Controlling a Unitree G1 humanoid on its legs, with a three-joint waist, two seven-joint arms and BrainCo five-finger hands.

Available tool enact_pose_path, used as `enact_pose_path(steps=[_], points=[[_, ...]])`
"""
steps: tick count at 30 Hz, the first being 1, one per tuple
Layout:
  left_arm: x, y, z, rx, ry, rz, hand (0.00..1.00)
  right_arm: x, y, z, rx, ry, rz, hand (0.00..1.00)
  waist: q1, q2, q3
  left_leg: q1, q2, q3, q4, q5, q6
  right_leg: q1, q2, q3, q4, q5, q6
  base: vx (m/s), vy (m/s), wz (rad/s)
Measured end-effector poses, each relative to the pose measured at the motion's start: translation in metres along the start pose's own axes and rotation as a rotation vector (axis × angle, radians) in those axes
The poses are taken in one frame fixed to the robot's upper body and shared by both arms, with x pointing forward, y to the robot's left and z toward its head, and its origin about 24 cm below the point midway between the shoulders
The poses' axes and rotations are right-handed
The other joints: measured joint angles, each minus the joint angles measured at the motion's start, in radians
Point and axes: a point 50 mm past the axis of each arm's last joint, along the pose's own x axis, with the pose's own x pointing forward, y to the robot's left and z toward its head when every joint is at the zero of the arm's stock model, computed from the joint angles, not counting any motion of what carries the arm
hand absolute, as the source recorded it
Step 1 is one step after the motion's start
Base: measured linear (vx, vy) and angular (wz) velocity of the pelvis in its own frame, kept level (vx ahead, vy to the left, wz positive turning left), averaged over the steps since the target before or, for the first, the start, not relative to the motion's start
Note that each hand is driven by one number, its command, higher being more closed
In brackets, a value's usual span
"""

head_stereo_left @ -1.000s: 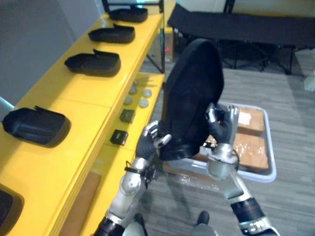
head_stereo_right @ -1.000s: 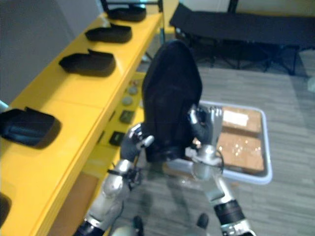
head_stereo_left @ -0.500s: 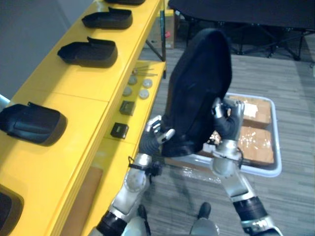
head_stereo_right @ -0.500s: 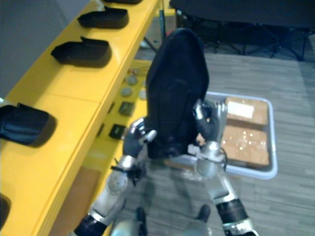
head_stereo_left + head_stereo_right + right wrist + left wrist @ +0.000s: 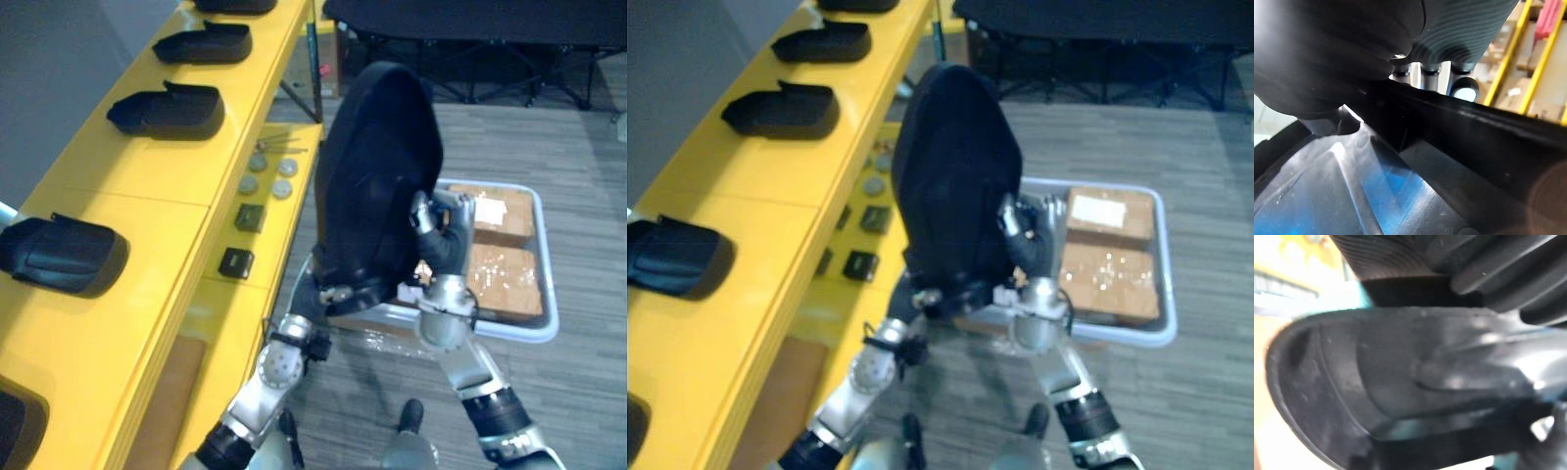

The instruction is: Walk over and take plastic housings, then place them on the shelf

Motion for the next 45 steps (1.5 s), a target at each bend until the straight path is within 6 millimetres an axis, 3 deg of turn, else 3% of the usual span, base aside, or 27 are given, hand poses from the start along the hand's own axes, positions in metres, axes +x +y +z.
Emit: enact_pose_path(steps=[3, 4, 16, 20, 36, 37, 45], points=[[-0.002, -0.001, -0.002, 0.053, 0.007, -0.014, 0.0, 0.0, 0.0, 0.0, 0.008, 0.005, 0.015, 1.0, 0.001, 0.0, 0.0, 0.0, 0.0, 0.0, -0.001, 0.0, 0.0, 0.0, 0.0, 0.0, 0.0, 0.0, 0.0, 0.0, 0.0, 0.0], [-0.003, -0.001, -0.004, 0.072, 0.014, -0.018, 1.0, -0.001, 0.001, 0.0, 0.007, 0.003, 0.029, 1.0, 0.001, 0.0, 0.0, 0.0, 0.0, 0.0, -0.001, 0.0, 0.0, 0.0, 0.0, 0.0, 0.0, 0.0, 0.0, 0.0, 0.0, 0.0], [-0.007, 0.005, -0.004, 0.223, -0.022, 0.037, 1.0, -0.003, 0.003, -0.003, 0.07, 0.055, 0.068, 1.0, 0.001, 0.0, 0.0, 0.0, -0.001, 0.001, -0.001, 0.0, 0.0, -0.002, 0.0, 0.004, -0.001, 0.001, 0.001, 0.0, 0.0, 0.0], [-0.012, 0.01, -0.016, 0.264, 0.038, 0.049, 1.0, -0.008, 0.018, 0.012, 0.208, 0.044, 0.103, 1.0, -0.002, 0.0, 0.0, 0.011, -0.001, 0.0, -0.006, 0.0, 0.0, -0.002, 0.001, 0.015, -0.001, 0.001, 0.001, -0.01, 0.004, -0.07], [-0.016, 0.013, -0.018, 0.261, 0.045, 0.132, 1.0, -0.008, 0.021, 0.021, 0.253, 0.011, 0.13, 1.0, 0.001, -0.014, -0.001, 0.014, -0.003, -0.003, -0.014, 0.0, 0.0, 0.0, 0.001, 0.017, -0.001, 0.001, 0.001, 0.0, 0.001, 0.0], [-0.016, 0.013, -0.017, 0.26, 0.043, 0.143, 1.0, -0.009, 0.021, 0.021, 0.254, 0.011, 0.13, 0.0, 0.001, -0.016, -0.002, 0.015, -0.003, -0.005, -0.013, 0.0, 0.0, 0.002, 0.001, 0.013, -0.001, 0.001, 0.001, 0.0, 0.0, 0.04], [-0.021, 0.011, -0.02, 0.228, 0.063, 0.171, 1.0, -0.011, 0.026, 0.027, 0.299, 0.018, 0.124, 0.0, 0.004, -0.037, -0.013, 0.015, -0.002, -0.017, -0.014, 0.0, 0.0, 0.011, 0.002, -0.001, -0.001, 0.001, 0.001, 0.0, 0.0, 0.03]])
